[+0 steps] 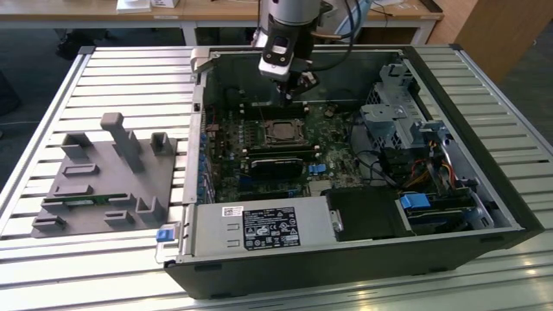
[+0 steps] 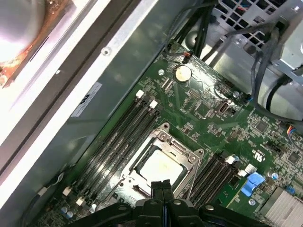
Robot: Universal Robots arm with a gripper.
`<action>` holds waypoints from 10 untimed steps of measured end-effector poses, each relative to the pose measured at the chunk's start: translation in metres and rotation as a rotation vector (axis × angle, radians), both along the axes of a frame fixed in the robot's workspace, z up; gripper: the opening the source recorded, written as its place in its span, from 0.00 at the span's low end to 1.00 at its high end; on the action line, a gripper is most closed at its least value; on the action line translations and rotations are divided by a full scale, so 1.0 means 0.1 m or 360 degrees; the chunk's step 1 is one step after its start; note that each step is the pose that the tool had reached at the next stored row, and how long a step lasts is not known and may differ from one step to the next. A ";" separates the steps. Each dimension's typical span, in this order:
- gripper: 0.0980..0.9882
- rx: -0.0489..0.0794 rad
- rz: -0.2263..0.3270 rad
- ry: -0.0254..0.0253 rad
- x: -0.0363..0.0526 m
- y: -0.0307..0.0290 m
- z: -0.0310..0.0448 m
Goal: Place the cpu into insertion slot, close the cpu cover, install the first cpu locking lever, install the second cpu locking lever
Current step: 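Install the first cpu locking lever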
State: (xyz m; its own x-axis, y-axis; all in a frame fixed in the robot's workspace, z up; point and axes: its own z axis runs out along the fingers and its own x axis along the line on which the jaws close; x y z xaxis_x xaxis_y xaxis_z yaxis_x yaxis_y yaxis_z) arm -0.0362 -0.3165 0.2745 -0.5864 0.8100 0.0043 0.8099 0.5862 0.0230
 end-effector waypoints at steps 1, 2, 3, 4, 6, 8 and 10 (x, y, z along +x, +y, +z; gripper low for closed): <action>0.01 0.0000 0.0014 0.00000 0.000 0.000 0.000; 0.01 0.0000 0.0028 0.00000 0.000 0.000 0.000; 0.01 0.0000 0.0043 0.00000 0.000 0.000 0.000; 0.01 0.0000 0.0058 0.00001 0.000 0.000 0.000; 0.01 0.0000 0.0089 0.00000 0.000 0.000 0.000; 0.01 0.0000 0.0117 0.00000 0.000 0.000 0.000; 0.01 0.0000 0.0145 0.00000 0.000 0.000 0.000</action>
